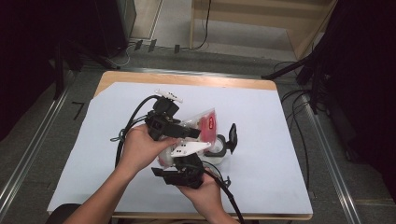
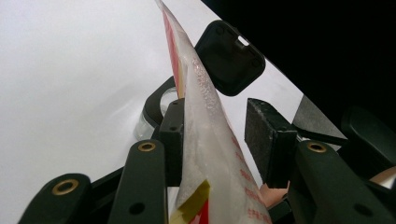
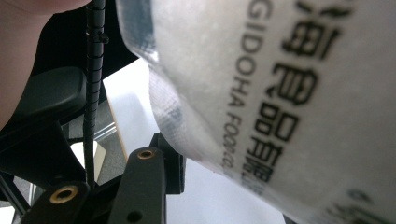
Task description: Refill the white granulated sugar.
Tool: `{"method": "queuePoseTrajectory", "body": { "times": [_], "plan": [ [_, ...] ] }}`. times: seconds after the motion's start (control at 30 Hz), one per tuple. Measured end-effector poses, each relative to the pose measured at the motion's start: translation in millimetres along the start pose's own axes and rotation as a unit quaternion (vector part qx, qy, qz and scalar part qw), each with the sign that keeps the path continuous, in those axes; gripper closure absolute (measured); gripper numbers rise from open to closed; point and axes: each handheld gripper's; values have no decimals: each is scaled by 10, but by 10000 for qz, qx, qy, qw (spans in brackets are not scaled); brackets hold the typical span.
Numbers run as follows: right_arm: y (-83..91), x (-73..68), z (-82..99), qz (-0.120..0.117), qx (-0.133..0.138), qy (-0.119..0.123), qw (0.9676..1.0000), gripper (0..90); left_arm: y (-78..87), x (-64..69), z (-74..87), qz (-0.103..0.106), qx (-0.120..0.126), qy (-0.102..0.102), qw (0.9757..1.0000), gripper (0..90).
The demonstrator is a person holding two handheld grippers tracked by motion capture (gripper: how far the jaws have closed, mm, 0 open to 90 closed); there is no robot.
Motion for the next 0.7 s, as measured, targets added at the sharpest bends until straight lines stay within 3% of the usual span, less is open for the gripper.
{"method": "queuePoseTrajectory", "body": {
  "times": [0.7],
  "plan": [
    [-15,-12,-31,-61,-2,89,9999,632,57,13,27,-73,92,24,9999,614]
  ]
}}
Point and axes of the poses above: each handheld gripper's, and its own axes: y roughly backward along the jaws, z roughly out of its underside, x roughly to its right, and after that the axes turned 15 degrees about y, right-handed
